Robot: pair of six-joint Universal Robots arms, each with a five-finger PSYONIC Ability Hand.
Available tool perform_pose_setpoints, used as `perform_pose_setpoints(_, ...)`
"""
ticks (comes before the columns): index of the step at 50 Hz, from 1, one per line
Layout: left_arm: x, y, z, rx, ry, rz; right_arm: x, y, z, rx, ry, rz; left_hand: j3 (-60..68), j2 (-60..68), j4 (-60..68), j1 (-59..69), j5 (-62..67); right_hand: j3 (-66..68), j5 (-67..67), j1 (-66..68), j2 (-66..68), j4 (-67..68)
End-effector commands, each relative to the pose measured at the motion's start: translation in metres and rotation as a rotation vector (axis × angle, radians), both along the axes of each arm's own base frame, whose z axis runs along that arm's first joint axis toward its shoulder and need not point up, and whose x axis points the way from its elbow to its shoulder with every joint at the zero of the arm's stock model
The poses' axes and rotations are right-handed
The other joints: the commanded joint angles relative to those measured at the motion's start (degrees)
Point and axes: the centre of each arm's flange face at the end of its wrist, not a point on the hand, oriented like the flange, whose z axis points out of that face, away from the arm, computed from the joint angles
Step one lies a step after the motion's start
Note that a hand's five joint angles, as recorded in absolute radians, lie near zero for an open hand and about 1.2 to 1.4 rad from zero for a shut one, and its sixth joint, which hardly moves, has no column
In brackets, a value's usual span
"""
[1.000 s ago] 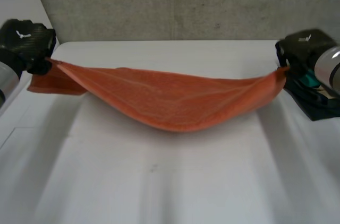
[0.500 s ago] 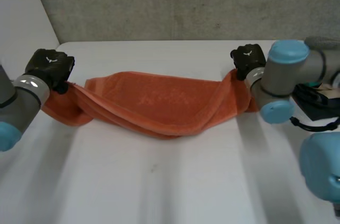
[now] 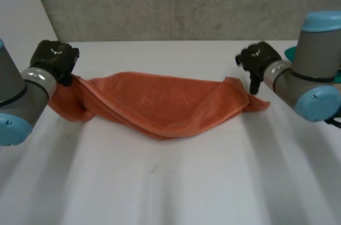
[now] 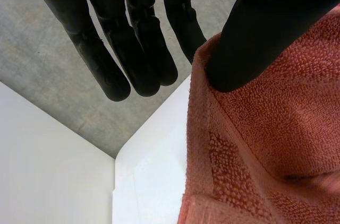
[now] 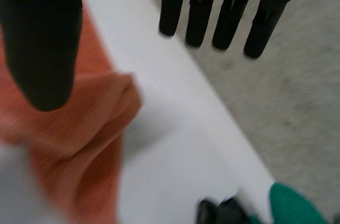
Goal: Fold the laundry.
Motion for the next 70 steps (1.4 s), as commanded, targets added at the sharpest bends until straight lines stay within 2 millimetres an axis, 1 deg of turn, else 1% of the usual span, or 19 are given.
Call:
perform_pose_setpoints(1, 0.006, -0.001, 0.002, 0.001, 0.011, 0.013, -0.009, 0.008, -0.036, 0.024, 0.096, 0.053, 11.8, 11.42, 11.16, 13.37, 13.65, 13.02, 12.8, 12.67, 12.91, 13.11)
perform_pose_setpoints(9, 0.008, -0.002, 0.002, 0.002, 0.012, 0.016, 0.0, 0.0, -0.065, -0.006, 0.07, 0.141, 11.8, 11.42, 11.16, 13.37, 13.65, 11.67, 11.46, 11.32, 11.56, 11.77)
perform_pose_setpoints(18, 0.008, -0.002, -0.001, 0.011, 0.01, 0.017, 0.008, -0.002, -0.079, 0.009, -0.001, 0.165, 11.8, 11.42, 11.16, 13.37, 13.65, 15.87, 15.66, 15.52, 15.76, 15.96)
perform_pose_setpoints(22, 0.009, -0.002, -0.002, 0.012, 0.008, 0.021, 0.01, -0.008, -0.084, -0.017, -0.011, 0.162, 11.8, 11.42, 11.16, 13.37, 13.65, 33.64, 33.42, 33.28, 33.52, 33.73)
perform_pose_setpoints(24, 0.01, -0.003, -0.001, 0.01, 0.005, 0.024, 0.01, -0.012, -0.078, -0.043, -0.016, 0.152, 11.8, 11.42, 11.16, 13.37, 13.65, 50.16, 49.94, 49.8, 50.04, 50.25)
perform_pose_setpoints(31, 0.012, 0.001, -0.002, 0.024, -0.039, 0.023, 0.001, 0.0, -0.042, -0.049, -0.028, 0.132, 11.8, 11.42, 11.16, 13.37, 13.65, 50.22, 50.0, 49.86, 50.1, 50.31)
perform_pose_setpoints(32, 0.014, 0.004, -0.001, 0.03, -0.069, 0.023, -0.005, 0.005, -0.025, -0.057, -0.018, 0.118, 11.8, 11.42, 11.16, 13.37, 13.65, 50.22, 50.0, 49.86, 50.1, 50.31)
perform_pose_setpoints(37, 0.019, 0.027, -0.003, 0.115, -0.202, -0.01, -0.039, 0.03, 0.003, 0.023, 0.089, 0.038, 11.8, 11.42, 11.16, 13.37, 13.65, 50.22, 50.0, 49.86, 50.1, 50.31)
perform_pose_setpoints(44, 0.029, 0.081, -0.025, 0.364, -0.447, -0.17, -0.079, 0.091, 0.001, 0.309, 0.427, 0.076, 11.8, 11.42, 11.16, 13.37, 13.65, 50.22, 50.0, 49.86, 50.1, 50.31)
perform_pose_setpoints(47, 0.034, 0.098, -0.034, 0.446, -0.481, -0.245, -0.084, 0.104, -0.001, 0.368, 0.485, 0.123, 11.8, 11.42, 11.16, 13.37, 13.65, 50.22, 50.0, 49.86, 50.1, 50.31)
perform_pose_setpoints(51, 0.033, 0.112, -0.04, 0.489, -0.512, -0.325, -0.082, 0.102, -0.001, 0.379, 0.43, 0.126, 11.8, 11.42, 11.16, 13.37, 13.65, 50.22, 50.0, 49.86, 50.1, 50.31)
perform_pose_setpoints(54, 0.031, 0.105, -0.037, 0.445, -0.527, -0.325, -0.079, 0.096, 0.0, 0.376, 0.396, 0.13, 11.8, 11.42, 11.16, 13.37, 13.65, 50.22, 50.0, 49.86, 50.1, 50.31)
perform_pose_setpoints(58, 0.021, 0.066, -0.035, 0.29, -0.528, -0.286, -0.073, 0.071, 0.003, 0.331, 0.362, 0.113, 11.8, 11.42, 11.16, 13.37, 13.65, 50.22, 50.0, 49.86, 50.1, 50.31)
perform_pose_setpoints(62, 0.008, 0.014, -0.017, 0.1, -0.532, -0.189, -0.061, 0.032, 0.023, 0.194, 0.292, 0.046, 11.8, 11.42, 11.16, 13.37, 13.65, 50.22, 50.0, 49.86, 50.1, 50.31)
perform_pose_setpoints(63, 0.001, -0.004, 0.001, 0.016, -0.515, -0.148, -0.053, 0.015, 0.036, 0.11, 0.232, 0.016, 11.8, 11.42, 11.16, 13.37, 13.65, 50.22, 50.0, 49.86, 50.1, 50.31)
perform_pose_setpoints(66, -0.014, -0.021, 0.037, -0.131, -0.451, -0.112, -0.042, -0.009, 0.064, -0.042, 0.107, -0.025, 11.8, 11.42, 11.16, 13.37, 13.65, 50.22, 50.0, 49.86, 50.1, 50.31)
perform_pose_setpoints(67, -0.021, -0.029, 0.07, -0.242, -0.381, -0.086, -0.034, -0.022, 0.085, -0.155, 0.007, -0.038, 11.8, 11.42, 11.16, 13.37, 13.65, 50.22, 50.0, 49.86, 50.1, 50.31)
perform_pose_setpoints(69, -0.026, -0.033, 0.104, -0.349, -0.289, -0.063, -0.027, -0.035, 0.111, -0.294, -0.118, -0.052, 11.8, 11.42, 11.16, 13.37, 13.65, 50.22, 50.0, 49.86, 50.1, 50.31)
perform_pose_setpoints(70, -0.028, -0.034, 0.139, -0.456, -0.184, -0.038, -0.025, -0.042, 0.131, -0.393, -0.216, -0.056, 11.8, 11.42, 11.16, 13.37, 13.65, 50.22, 50.0, 49.86, 50.1, 50.31)
